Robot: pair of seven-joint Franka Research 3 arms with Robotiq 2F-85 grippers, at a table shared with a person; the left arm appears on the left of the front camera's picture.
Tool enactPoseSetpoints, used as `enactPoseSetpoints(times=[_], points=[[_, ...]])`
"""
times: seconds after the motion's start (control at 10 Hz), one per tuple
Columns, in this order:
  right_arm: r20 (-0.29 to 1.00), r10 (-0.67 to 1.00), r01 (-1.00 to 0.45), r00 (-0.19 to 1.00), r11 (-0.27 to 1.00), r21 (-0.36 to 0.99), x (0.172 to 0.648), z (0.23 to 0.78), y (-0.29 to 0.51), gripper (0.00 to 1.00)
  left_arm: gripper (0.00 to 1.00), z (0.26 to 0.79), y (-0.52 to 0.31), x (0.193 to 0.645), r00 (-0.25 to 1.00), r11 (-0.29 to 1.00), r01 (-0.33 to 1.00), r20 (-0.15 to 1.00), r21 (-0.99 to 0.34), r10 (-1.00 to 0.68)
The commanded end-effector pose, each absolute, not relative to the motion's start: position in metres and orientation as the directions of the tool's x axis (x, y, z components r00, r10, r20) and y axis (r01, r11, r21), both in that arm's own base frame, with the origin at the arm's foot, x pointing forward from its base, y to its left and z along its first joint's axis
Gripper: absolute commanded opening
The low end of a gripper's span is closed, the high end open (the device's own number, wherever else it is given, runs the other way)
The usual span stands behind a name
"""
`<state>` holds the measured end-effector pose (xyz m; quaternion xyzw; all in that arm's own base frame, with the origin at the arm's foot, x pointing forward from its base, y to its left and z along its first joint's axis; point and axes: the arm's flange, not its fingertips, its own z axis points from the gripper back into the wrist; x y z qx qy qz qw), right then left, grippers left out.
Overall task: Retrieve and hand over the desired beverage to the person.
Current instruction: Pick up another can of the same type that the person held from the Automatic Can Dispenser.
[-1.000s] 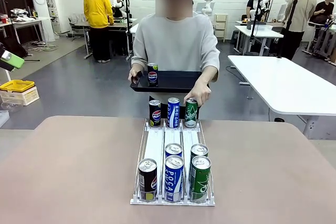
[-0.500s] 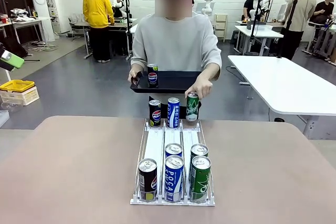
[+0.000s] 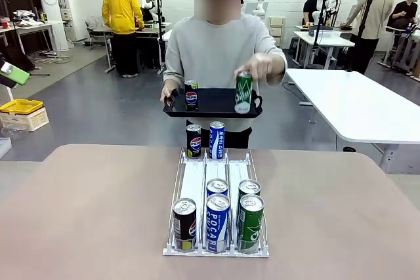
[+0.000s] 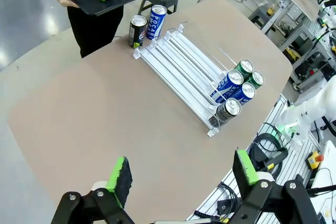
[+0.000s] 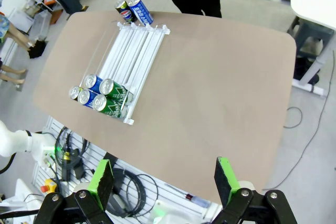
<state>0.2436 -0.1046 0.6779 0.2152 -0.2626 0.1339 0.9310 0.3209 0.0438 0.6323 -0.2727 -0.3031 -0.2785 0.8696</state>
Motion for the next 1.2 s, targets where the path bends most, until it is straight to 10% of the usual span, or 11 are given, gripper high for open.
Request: enactPoseSetpoints(times=[0.0,1.1], points=[[0.547,0.140,-0.370,0.825,0.866,0.337,0.2447,0.6761,-0.1041,1.00,1.00,0.6349,0.0437,0.3202,0.664,0.689,0.653,0.674,-0.313,-0.323],[0.547,0.140,-0.370,0.825,0.866,0.337,0.2447,0.6761,-0.1041,1.00,1.00,0.6349,0.0437,0.3202,0.664,0.689,0.653,0.674,-0.313,-0.323]])
